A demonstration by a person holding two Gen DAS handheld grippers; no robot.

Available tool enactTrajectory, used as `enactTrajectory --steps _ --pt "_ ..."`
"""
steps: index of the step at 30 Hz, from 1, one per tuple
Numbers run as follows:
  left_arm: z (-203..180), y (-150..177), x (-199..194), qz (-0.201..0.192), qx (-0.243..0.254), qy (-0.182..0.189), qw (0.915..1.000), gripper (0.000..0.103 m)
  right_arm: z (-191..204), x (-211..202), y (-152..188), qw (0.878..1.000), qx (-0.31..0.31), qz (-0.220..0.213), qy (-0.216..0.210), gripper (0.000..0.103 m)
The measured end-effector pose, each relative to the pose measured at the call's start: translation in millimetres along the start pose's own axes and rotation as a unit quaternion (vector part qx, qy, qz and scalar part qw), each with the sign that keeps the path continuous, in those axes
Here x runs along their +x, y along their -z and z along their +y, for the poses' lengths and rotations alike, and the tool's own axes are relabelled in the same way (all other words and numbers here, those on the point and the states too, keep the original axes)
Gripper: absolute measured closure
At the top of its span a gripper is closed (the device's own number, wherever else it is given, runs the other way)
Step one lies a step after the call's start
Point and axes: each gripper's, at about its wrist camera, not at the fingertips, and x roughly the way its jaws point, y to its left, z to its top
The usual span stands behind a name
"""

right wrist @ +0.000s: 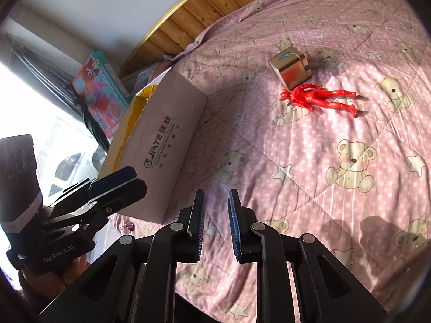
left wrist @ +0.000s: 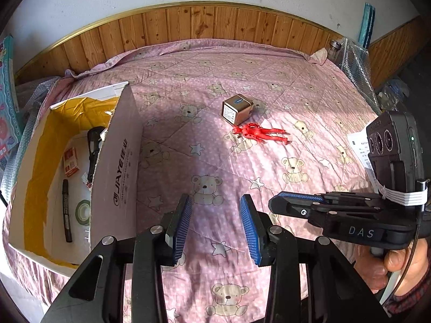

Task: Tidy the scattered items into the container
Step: 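Withdraw both open tools from the box toward the metal tin and red figure, then reach the right tool toward the gold tin while the left approaches the red figure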

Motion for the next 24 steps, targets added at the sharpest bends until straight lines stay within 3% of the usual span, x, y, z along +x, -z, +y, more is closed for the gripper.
enactTrajectory --steps 6,10,16,20,24 --pt "-11 -5 25 0.017 0.002 0.020 0.9997 0.064 -35 -2 -34 0.998 -0.002 -0.012 0.059 0.083" --pt "-10 -4 42 0.031 -0.006 0.028 0.9991 0.064 -59 5 -62 0.990 -0.034 -0.013 0.133 0.079" --pt "0 0 60 0.047 -0.031 0.042 0.9975 0.064 -74 36 -93 0.963 -0.128 0.011 0.238 0.078" --pt "6 2 63 0.050 -0.045 0.047 0.9966 0.064 -77 66 -93 0.947 -0.185 0.050 0.258 0.077" --pt "13 3 60 0.046 -0.058 0.049 0.9960 0.064 -69 77 -85 0.927 -0.231 0.053 0.289 0.077"
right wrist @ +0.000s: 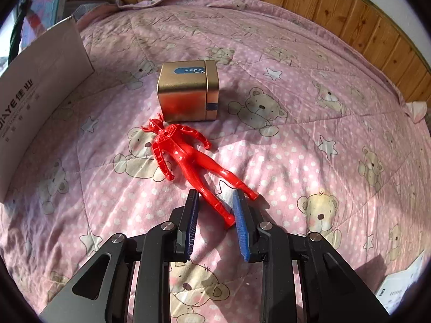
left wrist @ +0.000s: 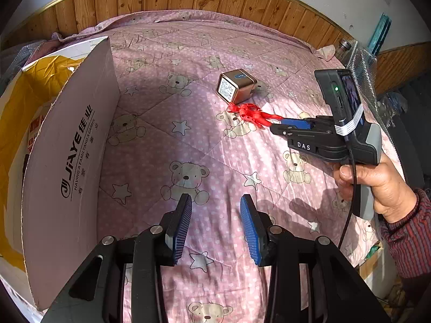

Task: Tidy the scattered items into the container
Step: 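Reach the right tool toward the gold tin while the left approaches the red figure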

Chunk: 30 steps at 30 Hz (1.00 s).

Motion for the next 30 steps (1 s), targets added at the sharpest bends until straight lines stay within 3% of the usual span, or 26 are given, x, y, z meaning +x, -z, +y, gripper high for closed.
enactTrajectory --steps 4,7,9,12,13,15,16,18,19,20,24,28,30 --pt "3 4 -5 -0.002 -0.015 0.008 0.9999 0.064 0 -16 6 0.999 0.043 -0.002 -0.027 0.092" --pt "3 10 -17 -0.014 -0.017 0.010 0.9997 0.064 2 -34 20 0.988 0.114 0.004 -0.102 0.096" --pt "4 15 -28 -0.026 -0.022 0.008 0.9994 0.064 6 -44 36 0.969 0.173 0.007 -0.173 0.096" --pt "12 26 -41 -0.036 -0.035 0.008 0.9987 0.064 25 -55 66 0.917 0.256 0.019 -0.304 0.096" --pt "16 30 -44 -0.037 -0.040 0.008 0.9985 0.064 34 -56 78 0.893 0.285 0.023 -0.348 0.096" --pt "24 39 -47 -0.036 -0.054 0.006 0.9979 0.064 54 -51 101 0.825 0.354 0.037 -0.439 0.096" --pt "27 44 -48 -0.036 -0.059 0.005 0.9976 0.064 65 -47 111 0.794 0.383 0.044 -0.470 0.096" --pt "34 53 -50 -0.034 -0.066 -0.002 0.9973 0.064 81 -35 130 0.748 0.430 0.056 -0.502 0.095" --pt "37 57 -50 -0.033 -0.070 -0.002 0.9970 0.064 87 -28 138 0.737 0.445 0.065 -0.505 0.094" --pt "40 60 -50 -0.031 -0.072 -0.003 0.9969 0.064 90 -24 143 0.742 0.451 0.072 -0.490 0.091" --pt "47 69 -49 -0.027 -0.077 -0.001 0.9967 0.064 79 -32 144 0.799 0.433 0.073 -0.412 0.076" --pt "48 70 -47 -0.028 -0.072 0.014 0.9970 0.064 64 -68 117 0.874 0.343 0.044 -0.342 0.068" --pt "46 68 -45 -0.028 -0.064 0.020 0.9973 0.063 59 -84 92 0.917 0.278 0.020 -0.285 0.063"
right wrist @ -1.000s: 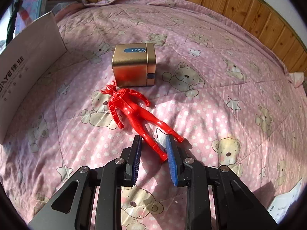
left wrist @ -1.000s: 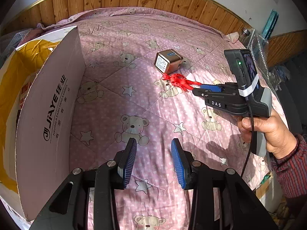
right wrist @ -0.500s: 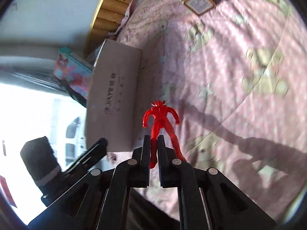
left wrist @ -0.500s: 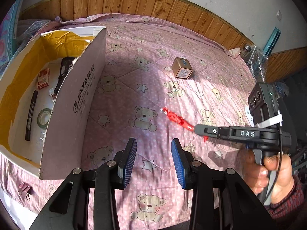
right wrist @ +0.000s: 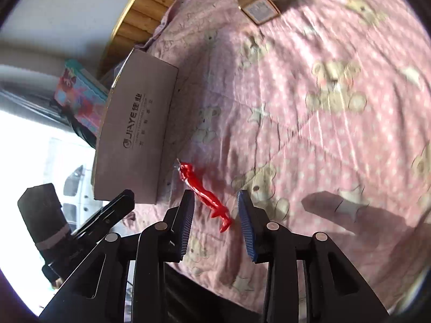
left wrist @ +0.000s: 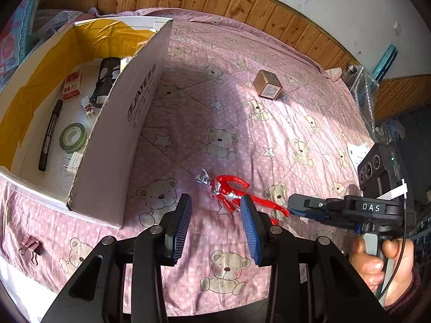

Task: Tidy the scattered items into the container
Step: 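Reach the right tool toward the gold tin while the left approaches the red figure, then grasp the gold tin with the right tool while the left grasps the red figure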

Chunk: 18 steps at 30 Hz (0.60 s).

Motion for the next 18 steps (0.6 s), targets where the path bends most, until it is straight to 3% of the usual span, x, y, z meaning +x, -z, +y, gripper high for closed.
enactTrajectory --steps 3,7,12,15,18 --pt "-5 -4 4 -0.001 0.011 0.013 0.9999 0.061 18 -6 -47 0.990 -0.088 -0.039 0.102 0.058" --pt "-10 -8 14 0.013 0.016 0.030 0.9993 0.061 21 7 -123 0.965 -0.134 -0.087 0.209 0.057" --pt "-5 -12 22 0.020 0.007 0.037 0.9991 0.061 14 52 -198 0.945 -0.156 -0.076 0.276 0.054" --pt "-1 -15 26 0.022 -0.001 0.040 0.9990 0.060 5 80 -220 0.915 -0.166 -0.074 0.359 0.050" --pt "2 -18 30 0.024 -0.004 0.039 0.9989 0.060 1 88 -231 0.917 -0.165 -0.076 0.354 0.051"
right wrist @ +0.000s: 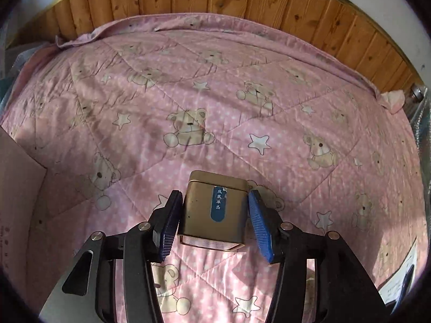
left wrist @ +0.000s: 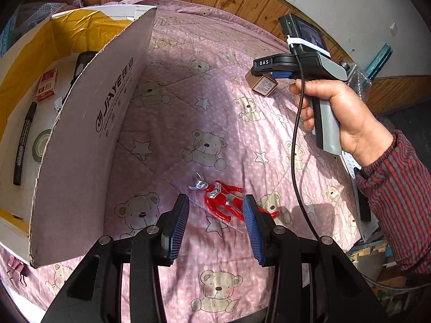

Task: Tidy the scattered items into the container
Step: 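Grasp the gold tin with the right tool while the left grasps the red figure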

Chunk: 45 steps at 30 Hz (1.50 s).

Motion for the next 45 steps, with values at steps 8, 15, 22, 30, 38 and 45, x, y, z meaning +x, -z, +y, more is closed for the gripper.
enactTrajectory --steps 8,15,22,30,38,45 --pt "-2 -3 3 0.004 0.003 0.004 1.0000 0.060 -26 -18 20 0.997 0.044 0.006 -0.067 0.053" --pt "-11 2 -7 -0.003 0.002 0.003 1.0000 0.060 -32 -97 108 0.982 0.067 0.013 -0.179 0.052" --pt "-16 13 -11 0.001 -0.010 -0.001 0.9999 0.060 2 -130 225 0.987 -0.021 0.035 -0.154 0.051" --pt "-17 21 -24 -0.011 -0.019 -0.016 0.9996 0.060 21 -203 225 0.987 -0.061 -0.104 -0.110 0.050" --pt "-17 30 -37 -0.023 -0.022 -0.025 0.9992 0.060 78 -125 236 0.981 -0.074 0.020 -0.176 0.061" --pt "-26 27 -43 -0.033 -0.001 -0.033 0.9989 0.059 78 -180 246 0.968 -0.044 -0.001 -0.249 0.062"
